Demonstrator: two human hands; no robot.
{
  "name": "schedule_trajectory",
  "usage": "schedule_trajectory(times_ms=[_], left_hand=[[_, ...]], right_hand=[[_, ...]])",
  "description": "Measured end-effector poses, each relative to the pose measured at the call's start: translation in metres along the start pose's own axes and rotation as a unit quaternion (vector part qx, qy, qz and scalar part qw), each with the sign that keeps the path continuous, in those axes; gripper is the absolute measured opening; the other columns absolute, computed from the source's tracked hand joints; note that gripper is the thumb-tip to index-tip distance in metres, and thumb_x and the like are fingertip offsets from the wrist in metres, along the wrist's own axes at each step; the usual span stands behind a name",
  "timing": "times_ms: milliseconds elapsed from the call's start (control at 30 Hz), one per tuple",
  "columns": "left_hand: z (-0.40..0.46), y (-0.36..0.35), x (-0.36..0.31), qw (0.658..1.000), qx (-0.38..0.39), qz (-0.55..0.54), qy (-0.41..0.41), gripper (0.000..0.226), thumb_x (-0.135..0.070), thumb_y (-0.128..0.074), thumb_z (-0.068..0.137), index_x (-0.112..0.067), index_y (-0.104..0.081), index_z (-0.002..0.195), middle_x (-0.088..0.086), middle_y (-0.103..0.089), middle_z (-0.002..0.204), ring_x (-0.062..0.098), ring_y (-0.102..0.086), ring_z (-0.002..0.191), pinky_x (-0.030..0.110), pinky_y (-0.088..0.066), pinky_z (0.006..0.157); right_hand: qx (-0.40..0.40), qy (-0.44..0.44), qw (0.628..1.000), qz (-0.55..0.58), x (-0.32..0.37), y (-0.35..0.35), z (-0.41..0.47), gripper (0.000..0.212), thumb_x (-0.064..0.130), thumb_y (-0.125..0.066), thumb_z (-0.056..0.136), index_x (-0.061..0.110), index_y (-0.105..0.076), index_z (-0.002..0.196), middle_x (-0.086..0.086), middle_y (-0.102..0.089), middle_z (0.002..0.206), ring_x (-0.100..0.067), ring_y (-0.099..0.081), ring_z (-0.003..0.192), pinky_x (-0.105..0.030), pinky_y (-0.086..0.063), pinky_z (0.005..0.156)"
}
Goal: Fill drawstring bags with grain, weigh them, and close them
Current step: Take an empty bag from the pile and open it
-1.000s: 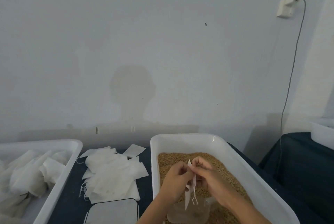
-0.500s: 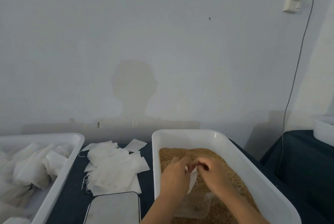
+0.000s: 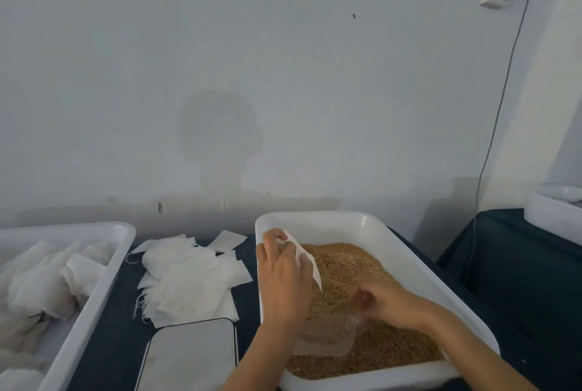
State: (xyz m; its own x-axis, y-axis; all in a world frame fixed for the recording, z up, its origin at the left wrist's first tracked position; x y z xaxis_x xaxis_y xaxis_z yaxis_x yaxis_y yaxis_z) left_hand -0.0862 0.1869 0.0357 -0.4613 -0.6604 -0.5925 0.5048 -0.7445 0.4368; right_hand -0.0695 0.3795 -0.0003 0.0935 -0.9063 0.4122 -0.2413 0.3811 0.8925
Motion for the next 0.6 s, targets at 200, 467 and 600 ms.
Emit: schedule_trajectory(times_ms=[200, 467, 600], left_hand=[[-0.004, -0.019, 0.009, 0.989, 0.127, 0.058, 0.051, 0.013, -0.026, -0.04, 0.096, -0.02, -0.047, 0.088, -0.011, -0.049, 0.096, 0.007, -0.038, 0.083, 0.019, -0.027, 0.061], [-0.003, -0.016, 0.009, 0.992, 0.104, 0.043, 0.064, 0.013, -0.026, -0.037, 0.099, -0.017, -0.045, 0.106, -0.011, -0.044, 0.082, 0.008, -0.037, 0.079, 0.023, -0.024, 0.058], [-0.003, -0.018, 0.01, 0.991, 0.11, 0.04, 0.07, 0.014, -0.026, -0.039, 0.099, -0.017, -0.041, 0.11, -0.01, -0.046, 0.079, 0.009, -0.04, 0.076, 0.018, -0.021, 0.047]], right_hand=[[-0.014, 0.064, 0.984, -0.163, 0.01, -0.006, -0.004, 0.012, 0.032, -0.063, 0.087, 0.031, -0.059, 0.098, 0.016, -0.06, 0.098, -0.001, -0.055, 0.095, -0.016, -0.031, 0.094], [-0.139, 0.038, 0.934, -0.326, -0.012, 0.084, -0.016, 0.025, 0.017, -0.057, 0.089, 0.038, -0.059, 0.103, 0.02, -0.056, 0.087, 0.0, -0.05, 0.086, -0.025, -0.033, 0.092], [-0.125, 0.068, 0.865, -0.481, -0.019, 0.092, -0.012, 0.031, 0.007, -0.055, 0.086, 0.033, -0.052, 0.101, 0.014, -0.053, 0.094, -0.012, -0.046, 0.098, -0.03, -0.025, 0.099]])
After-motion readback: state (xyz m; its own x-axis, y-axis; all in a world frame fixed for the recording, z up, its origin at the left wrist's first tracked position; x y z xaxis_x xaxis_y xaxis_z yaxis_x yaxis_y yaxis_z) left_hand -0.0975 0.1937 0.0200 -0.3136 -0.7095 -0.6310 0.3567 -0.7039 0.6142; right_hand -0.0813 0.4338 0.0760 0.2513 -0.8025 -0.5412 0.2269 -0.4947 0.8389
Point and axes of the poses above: each hand's wrist, its own z-axis towards the middle knuckle, its own y-axis out of the back of the hand, x = y × z, the point moved 5 cm from there along z, towards the middle knuckle
